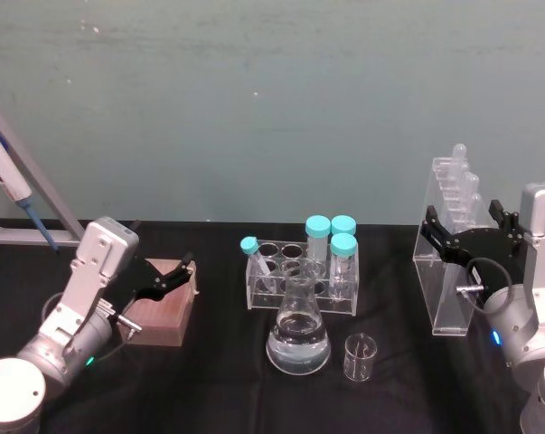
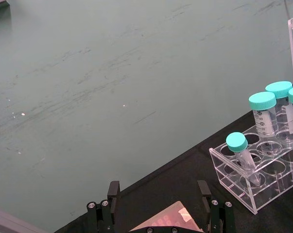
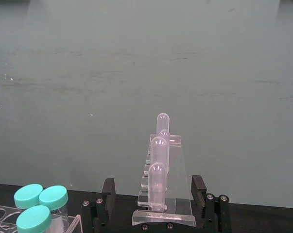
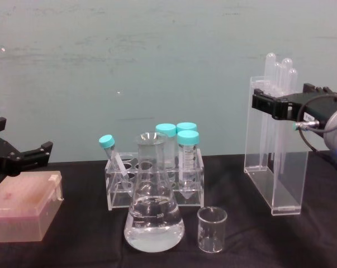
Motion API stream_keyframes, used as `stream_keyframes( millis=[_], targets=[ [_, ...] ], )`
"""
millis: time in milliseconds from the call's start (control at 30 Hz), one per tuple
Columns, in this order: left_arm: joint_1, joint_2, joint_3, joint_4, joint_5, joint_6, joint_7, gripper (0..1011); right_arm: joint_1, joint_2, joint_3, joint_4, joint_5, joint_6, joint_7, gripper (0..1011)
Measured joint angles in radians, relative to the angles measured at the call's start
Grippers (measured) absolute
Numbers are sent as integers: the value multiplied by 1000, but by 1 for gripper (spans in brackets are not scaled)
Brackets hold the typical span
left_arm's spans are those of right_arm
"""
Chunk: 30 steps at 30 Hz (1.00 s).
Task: Place the experimental apparatus aside using one hand.
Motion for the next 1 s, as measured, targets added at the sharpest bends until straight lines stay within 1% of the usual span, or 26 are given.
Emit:
stream_keyframes(
  millis=[1000],
  targets=[
    [0,0,0,0,0,0,0,1000,16,-3,4,25,-2,-3,5,1000]
  ],
)
